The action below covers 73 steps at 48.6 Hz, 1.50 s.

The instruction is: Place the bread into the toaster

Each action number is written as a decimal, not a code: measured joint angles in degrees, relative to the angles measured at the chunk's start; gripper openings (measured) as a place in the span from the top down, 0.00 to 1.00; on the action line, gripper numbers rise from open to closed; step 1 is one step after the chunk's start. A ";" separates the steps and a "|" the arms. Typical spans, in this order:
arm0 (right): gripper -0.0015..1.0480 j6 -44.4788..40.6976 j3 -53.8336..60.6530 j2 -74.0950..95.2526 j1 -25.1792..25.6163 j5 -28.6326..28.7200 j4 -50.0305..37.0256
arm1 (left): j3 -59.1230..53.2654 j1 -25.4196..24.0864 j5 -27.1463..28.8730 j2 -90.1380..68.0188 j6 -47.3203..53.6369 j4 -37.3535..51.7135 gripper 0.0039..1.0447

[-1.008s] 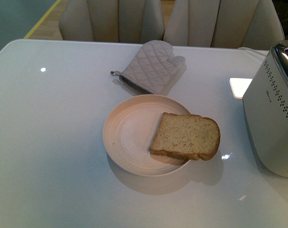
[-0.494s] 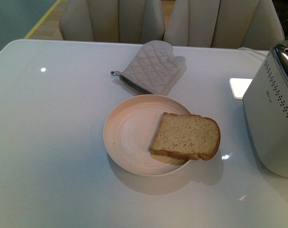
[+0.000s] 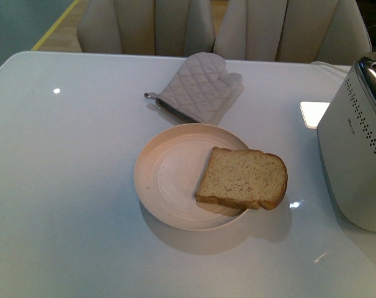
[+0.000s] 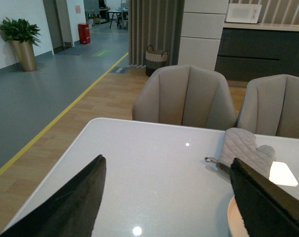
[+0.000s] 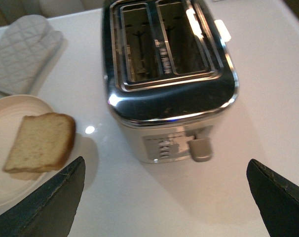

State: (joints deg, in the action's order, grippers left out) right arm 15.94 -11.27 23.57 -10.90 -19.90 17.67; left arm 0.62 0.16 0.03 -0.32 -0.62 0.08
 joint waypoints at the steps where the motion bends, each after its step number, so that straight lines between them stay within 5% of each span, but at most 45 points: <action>1: 0.09 0.59 -0.61 1.77 -0.79 0.00 -1.11 | 0.00 0.00 0.00 0.00 0.00 0.00 0.20; 6: 0.09 4.96 -4.83 11.74 -4.28 1.20 -7.32 | 0.00 0.00 -0.02 0.02 0.04 0.00 0.05; 28: 0.09 30.51 -23.34 58.84 -10.56 8.00 -16.76 | 0.00 0.00 0.00 0.02 0.13 0.00 0.06; 73: 0.09 36.50 -29.31 92.74 -8.85 18.05 -37.77 | 0.00 0.00 0.00 0.02 0.13 0.00 0.06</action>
State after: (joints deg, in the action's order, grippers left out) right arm 52.45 -40.58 116.31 -19.75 -1.85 -20.10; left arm 0.62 0.16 0.03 -0.30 -0.49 0.08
